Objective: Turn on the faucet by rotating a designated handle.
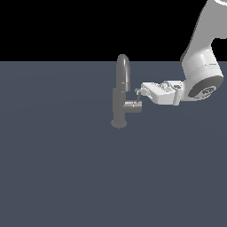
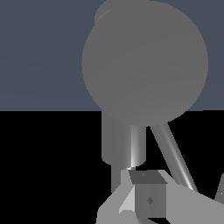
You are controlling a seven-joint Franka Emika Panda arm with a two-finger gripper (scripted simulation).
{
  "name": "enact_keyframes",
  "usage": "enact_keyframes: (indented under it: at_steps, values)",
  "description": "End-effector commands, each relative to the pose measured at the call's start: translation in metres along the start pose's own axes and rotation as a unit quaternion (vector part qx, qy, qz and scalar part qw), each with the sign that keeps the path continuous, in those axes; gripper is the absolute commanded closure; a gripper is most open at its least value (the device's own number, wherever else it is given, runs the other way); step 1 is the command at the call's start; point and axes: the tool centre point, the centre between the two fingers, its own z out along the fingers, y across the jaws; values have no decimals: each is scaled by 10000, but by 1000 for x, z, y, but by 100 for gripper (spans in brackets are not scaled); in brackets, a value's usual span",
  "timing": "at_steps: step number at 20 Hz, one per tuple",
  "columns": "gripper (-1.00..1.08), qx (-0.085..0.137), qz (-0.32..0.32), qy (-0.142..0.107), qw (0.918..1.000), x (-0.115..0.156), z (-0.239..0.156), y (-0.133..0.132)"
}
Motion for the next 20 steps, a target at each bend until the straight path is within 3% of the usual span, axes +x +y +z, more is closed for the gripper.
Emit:
enact_keyframes:
  at_steps: [1,18,20]
  values:
    - [108,0,0,-1,10000,0,0,0]
    - [108,-11,8,-8,10000,27,-1,50]
    - [108,-12,-90,14,10000,17,1,41]
